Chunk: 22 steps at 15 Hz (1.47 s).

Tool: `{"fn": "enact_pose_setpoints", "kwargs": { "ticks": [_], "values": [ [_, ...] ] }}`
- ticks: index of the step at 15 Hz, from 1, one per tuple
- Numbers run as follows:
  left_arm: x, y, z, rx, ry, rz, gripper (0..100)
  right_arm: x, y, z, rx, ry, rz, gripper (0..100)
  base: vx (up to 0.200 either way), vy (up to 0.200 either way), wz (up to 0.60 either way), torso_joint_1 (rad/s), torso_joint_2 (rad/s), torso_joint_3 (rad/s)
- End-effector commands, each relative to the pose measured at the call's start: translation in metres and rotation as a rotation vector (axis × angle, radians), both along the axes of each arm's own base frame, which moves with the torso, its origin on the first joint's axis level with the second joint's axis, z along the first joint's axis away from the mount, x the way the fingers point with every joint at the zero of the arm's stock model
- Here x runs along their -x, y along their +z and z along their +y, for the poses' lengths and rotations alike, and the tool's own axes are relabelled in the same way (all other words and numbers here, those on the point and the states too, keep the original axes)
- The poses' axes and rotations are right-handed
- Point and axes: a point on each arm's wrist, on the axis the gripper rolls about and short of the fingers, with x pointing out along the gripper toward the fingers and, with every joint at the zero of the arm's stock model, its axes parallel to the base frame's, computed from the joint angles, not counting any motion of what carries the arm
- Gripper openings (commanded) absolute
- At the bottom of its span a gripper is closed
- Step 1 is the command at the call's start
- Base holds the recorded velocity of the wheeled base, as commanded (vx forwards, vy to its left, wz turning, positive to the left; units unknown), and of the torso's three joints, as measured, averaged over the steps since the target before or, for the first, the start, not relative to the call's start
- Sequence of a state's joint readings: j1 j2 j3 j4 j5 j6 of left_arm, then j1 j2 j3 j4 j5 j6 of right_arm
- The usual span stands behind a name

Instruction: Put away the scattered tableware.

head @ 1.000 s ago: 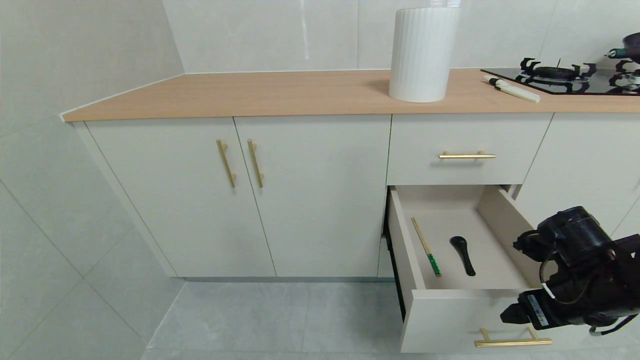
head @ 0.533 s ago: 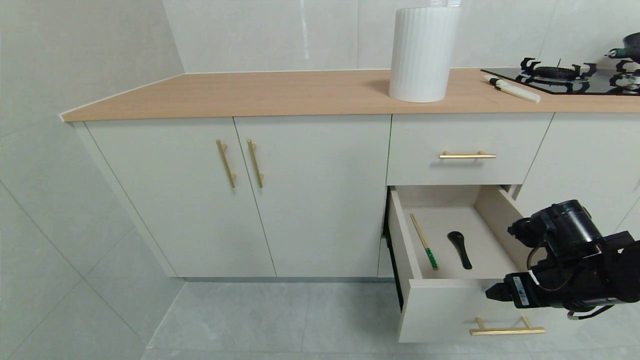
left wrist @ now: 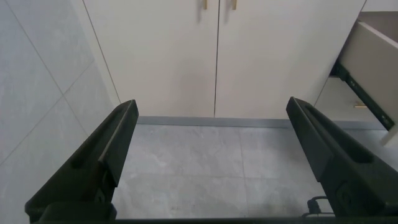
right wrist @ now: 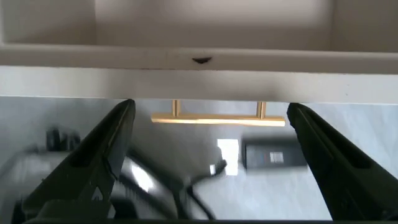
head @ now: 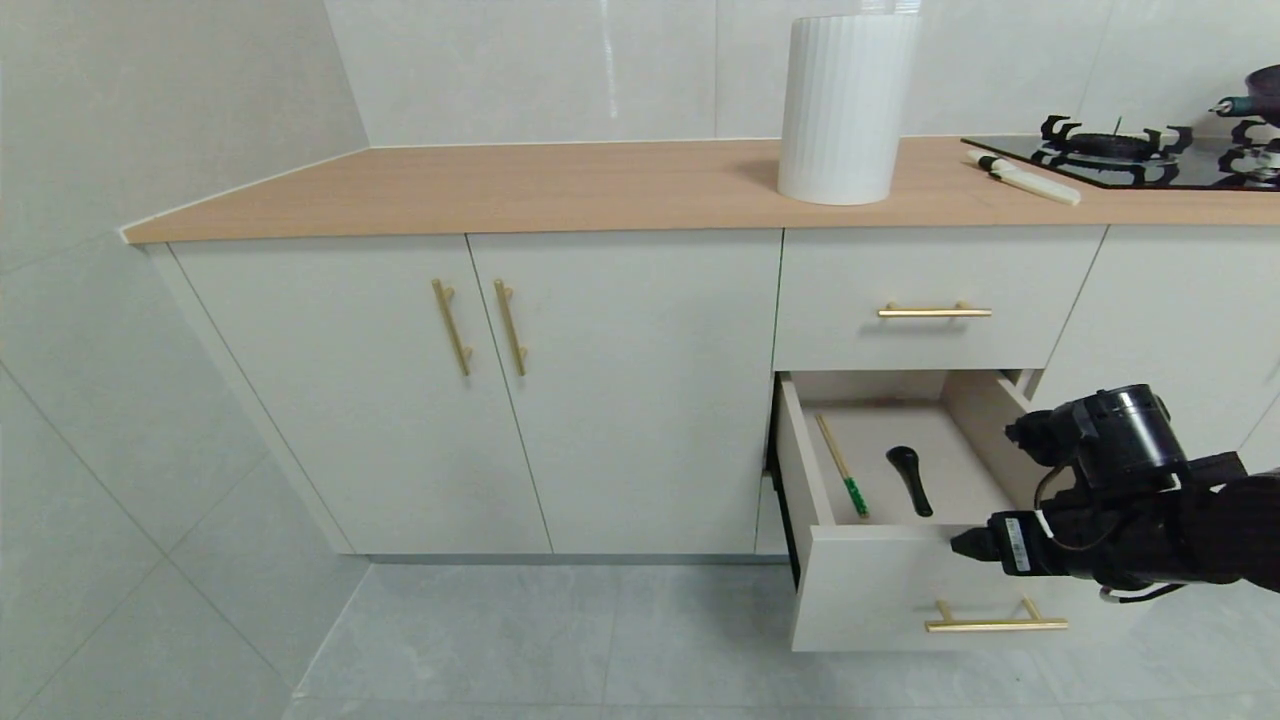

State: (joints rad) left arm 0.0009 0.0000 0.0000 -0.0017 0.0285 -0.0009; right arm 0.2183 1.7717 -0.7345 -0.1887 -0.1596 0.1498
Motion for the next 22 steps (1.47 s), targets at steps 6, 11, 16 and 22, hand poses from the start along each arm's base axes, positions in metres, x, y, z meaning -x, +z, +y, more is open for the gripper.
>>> {"fn": "enact_pose_setpoints", "kwargs": {
  "ticks": [6, 11, 16, 22],
  "values": [
    [0.000, 0.000, 0.000, 0.001, 0.001, 0.000, 100, -0.073, -0.016, -0.007, 0.024, -0.022, -0.038, 100, 0.000, 0.000, 0.00, 0.000, 0.00, 0.000],
    [0.000, 0.000, 0.000, 0.001, 0.001, 0.002, 100, -0.120, -0.015, -0.006, 0.015, -0.035, -0.118, 100, 0.000, 0.000, 0.00, 0.000, 0.00, 0.000],
    [0.000, 0.000, 0.000, 0.001, 0.001, 0.002, 100, -0.154, -0.021, -0.004, 0.014, -0.043, -0.166, 100, 0.000, 0.000, 0.00, 0.000, 0.00, 0.000],
    [0.000, 0.000, 0.000, 0.001, 0.001, 0.000, 100, -0.174, -0.036, -0.005, -0.001, -0.062, -0.229, 100, 0.000, 0.000, 0.00, 0.000, 0.00, 0.000]
  ]
}}
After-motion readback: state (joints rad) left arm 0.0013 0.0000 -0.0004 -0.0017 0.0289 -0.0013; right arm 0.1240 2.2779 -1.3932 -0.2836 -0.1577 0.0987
